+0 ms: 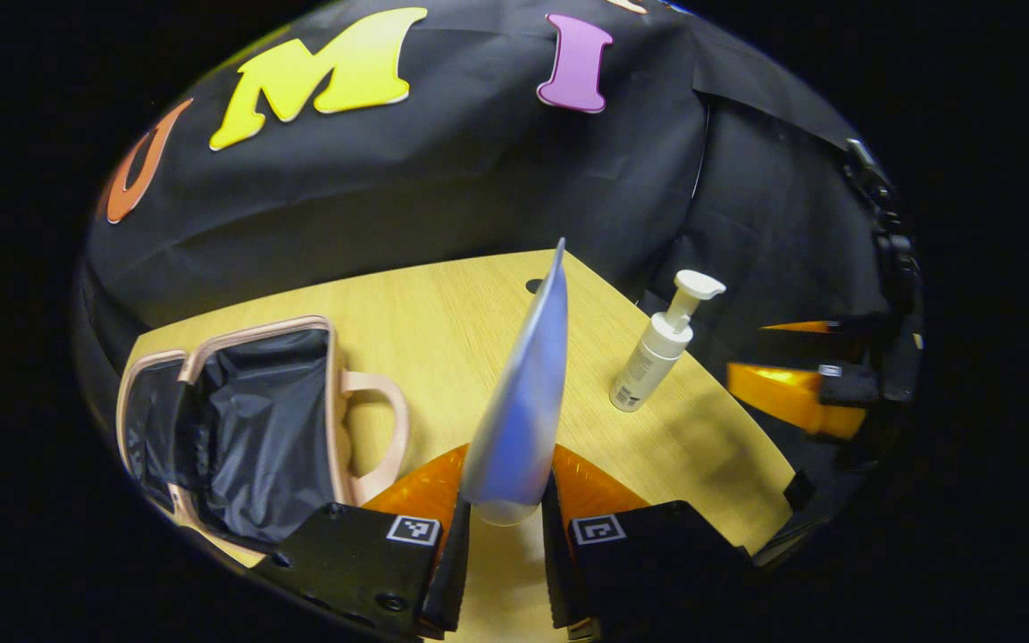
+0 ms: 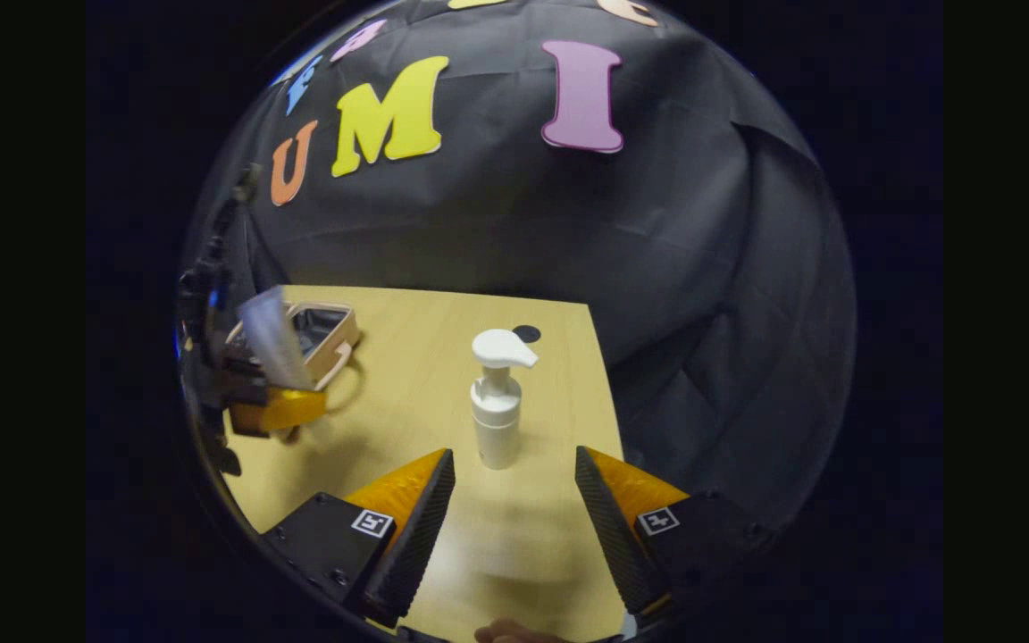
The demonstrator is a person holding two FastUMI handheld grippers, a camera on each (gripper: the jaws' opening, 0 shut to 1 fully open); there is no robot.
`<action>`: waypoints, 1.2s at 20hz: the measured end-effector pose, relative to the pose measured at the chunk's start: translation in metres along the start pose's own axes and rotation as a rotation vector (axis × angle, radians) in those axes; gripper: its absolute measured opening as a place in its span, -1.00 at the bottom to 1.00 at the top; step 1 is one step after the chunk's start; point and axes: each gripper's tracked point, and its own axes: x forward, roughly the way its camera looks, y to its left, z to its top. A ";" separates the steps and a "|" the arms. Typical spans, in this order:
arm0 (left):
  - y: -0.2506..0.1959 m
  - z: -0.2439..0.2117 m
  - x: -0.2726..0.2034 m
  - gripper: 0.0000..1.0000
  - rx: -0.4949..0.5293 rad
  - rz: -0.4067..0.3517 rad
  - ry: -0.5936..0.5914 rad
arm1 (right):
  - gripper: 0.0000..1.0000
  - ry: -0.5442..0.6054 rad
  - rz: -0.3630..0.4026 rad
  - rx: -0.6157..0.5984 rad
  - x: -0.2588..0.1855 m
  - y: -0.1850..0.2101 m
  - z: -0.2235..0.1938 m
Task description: First open the suitcase, pack the skin care products into it, and then close the suitcase.
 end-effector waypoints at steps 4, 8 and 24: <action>0.026 -0.015 -0.071 -0.22 -0.078 0.130 0.004 | 0.59 -0.006 -0.012 -0.017 0.047 0.016 0.006; 0.062 -0.019 -0.142 -0.24 -0.179 0.277 -0.037 | 0.61 -0.007 -0.057 -0.016 0.085 0.019 0.005; 0.183 -0.021 -0.188 -0.24 -0.240 0.315 -0.067 | -0.04 0.068 -0.152 -0.054 0.037 0.074 -0.025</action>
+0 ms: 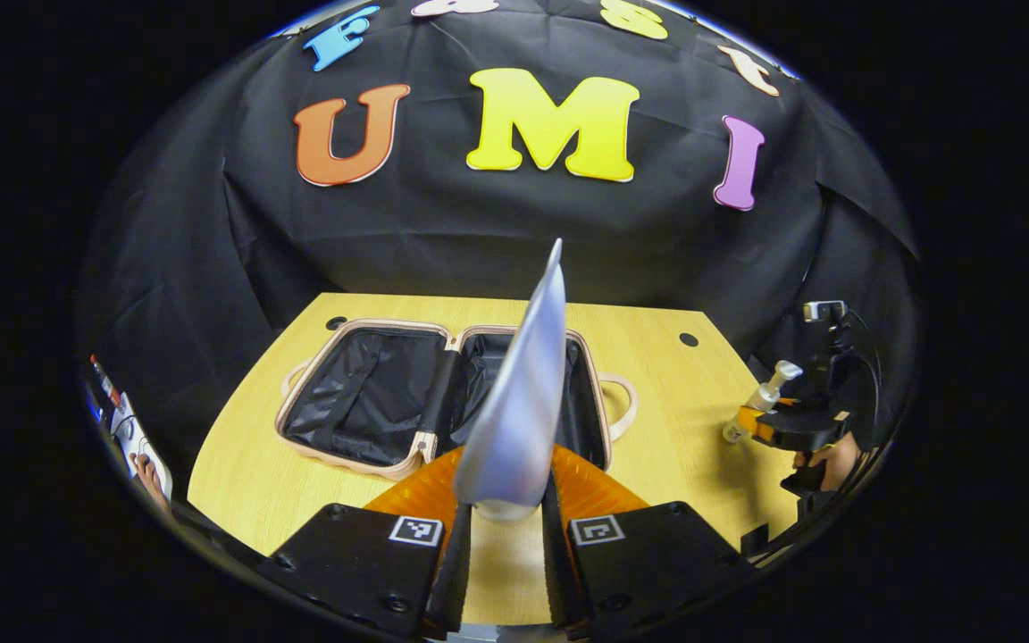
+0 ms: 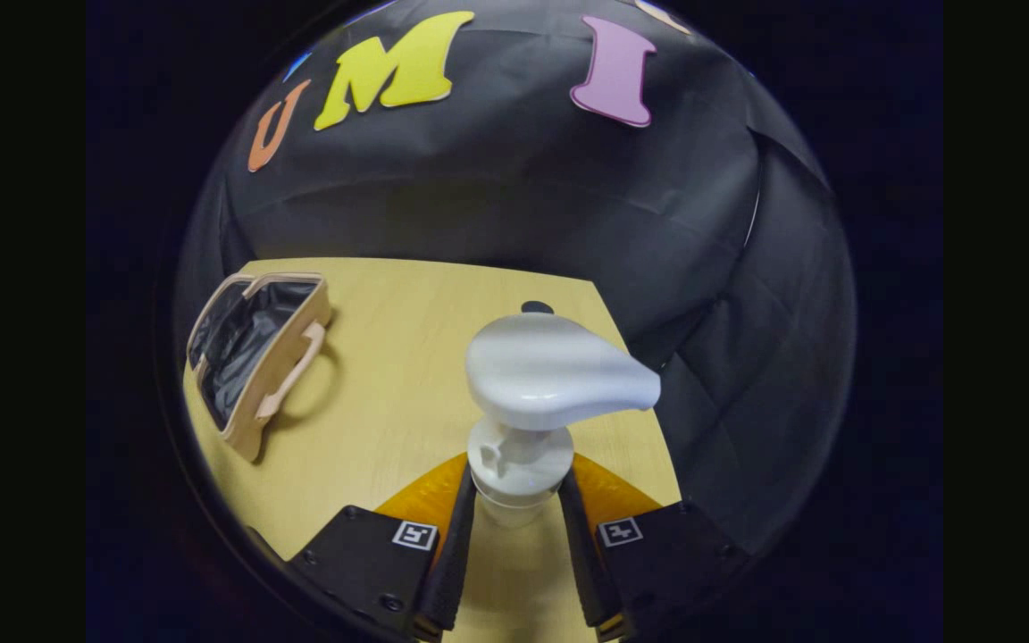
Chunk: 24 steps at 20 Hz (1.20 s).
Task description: First open the suitcase, pack the skin care products into it, and then close the suitcase.
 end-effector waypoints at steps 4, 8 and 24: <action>0.015 -0.014 0.054 -0.24 0.001 -0.055 0.077 | -0.04 -0.018 0.008 0.055 -0.045 0.022 0.008; 0.019 -0.022 0.108 -0.24 0.018 -0.111 0.148 | -0.04 -0.032 -0.016 0.101 -0.081 0.039 0.019; 0.034 -0.095 0.188 -0.24 0.040 -0.042 0.489 | -0.04 0.011 -0.040 0.116 -0.120 0.089 0.021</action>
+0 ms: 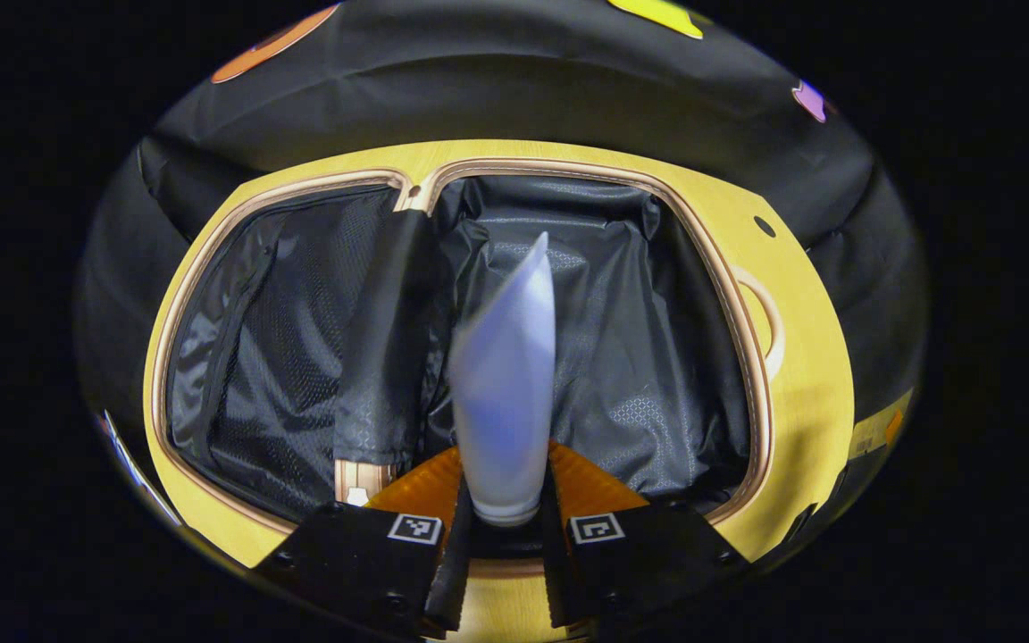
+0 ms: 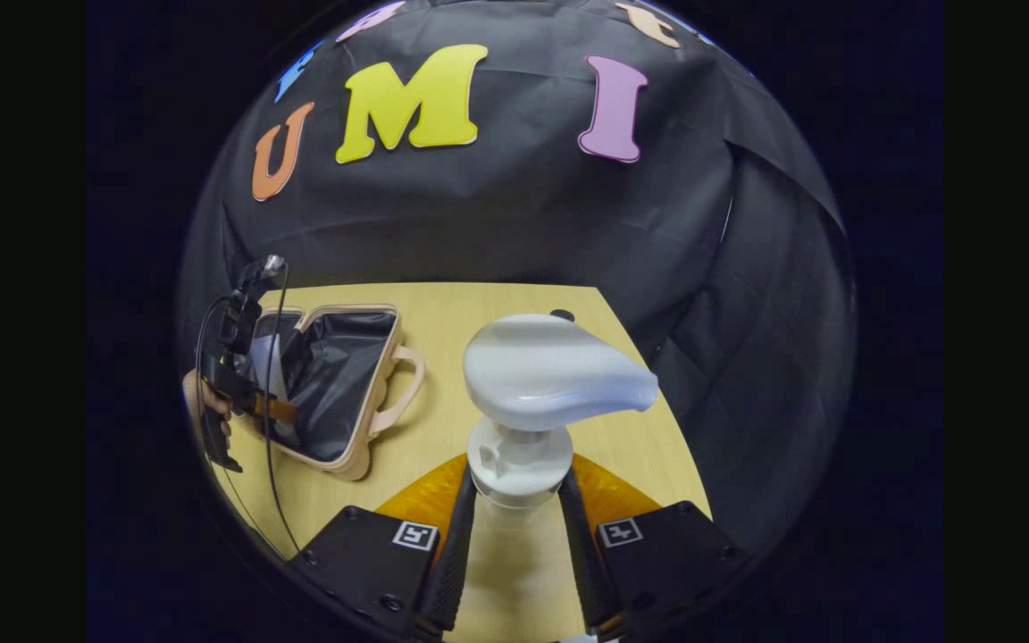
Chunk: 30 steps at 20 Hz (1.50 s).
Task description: First open the suitcase, pack the skin care products into it, and then close the suitcase.
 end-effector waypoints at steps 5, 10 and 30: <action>0.000 0.004 0.014 -0.24 0.027 0.012 0.021 | -0.04 -0.007 0.006 -0.012 0.002 0.013 0.007; 0.000 -0.005 0.028 -0.24 -0.011 -0.002 0.059 | -0.04 -0.011 0.012 -0.024 0.002 0.024 0.014; 0.054 0.044 -0.185 0.92 -0.054 0.115 -0.564 | -0.05 0.017 0.284 -0.111 0.049 0.222 0.046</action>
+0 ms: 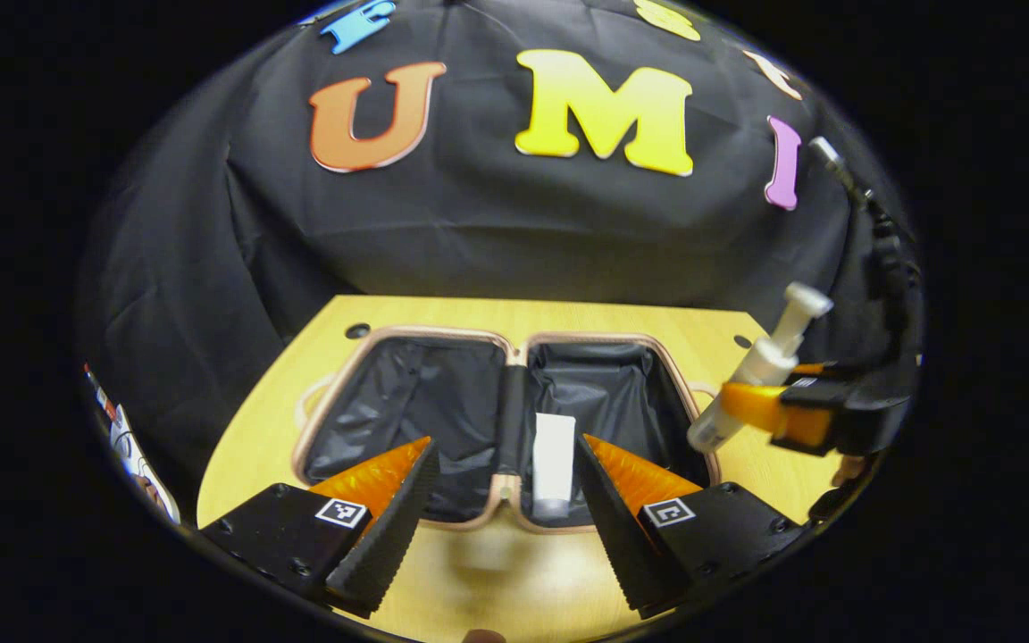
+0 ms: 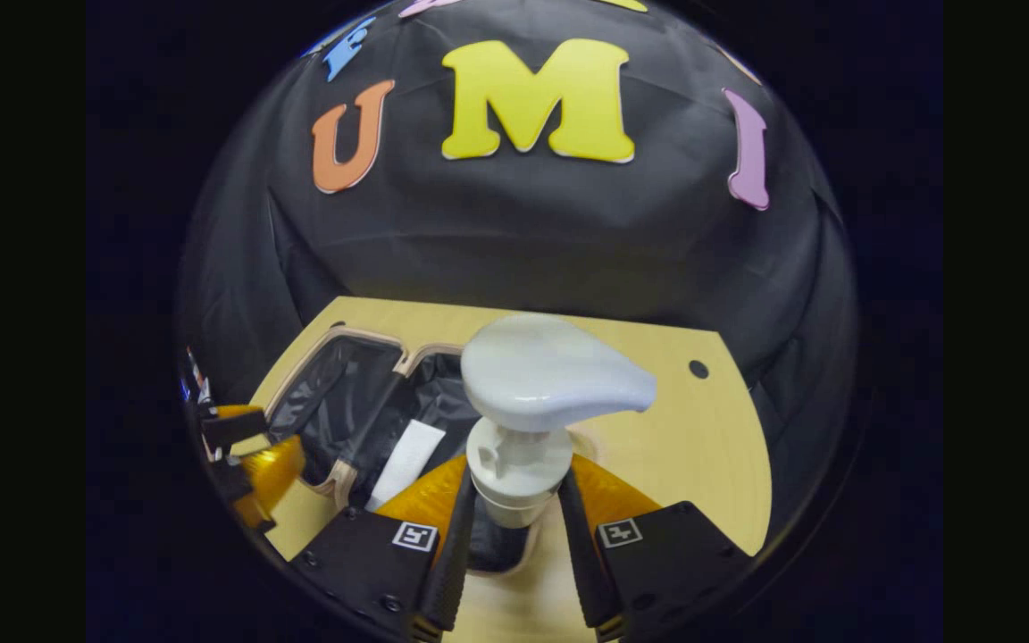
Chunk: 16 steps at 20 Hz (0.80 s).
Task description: First open the suitcase, pack the skin care products into it, and then close the suitcase.
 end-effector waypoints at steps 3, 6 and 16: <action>0.018 0.027 -0.027 0.92 0.003 0.029 -0.124 | -0.09 0.081 0.024 -0.007 0.023 0.025 -0.027; 0.036 0.051 -0.049 0.92 0.032 0.053 -0.245 | -0.04 0.170 0.025 -0.002 0.042 0.041 -0.055; 0.053 0.085 -0.085 0.92 0.021 0.048 -0.376 | -0.05 0.243 -0.040 -0.014 0.077 0.051 -0.059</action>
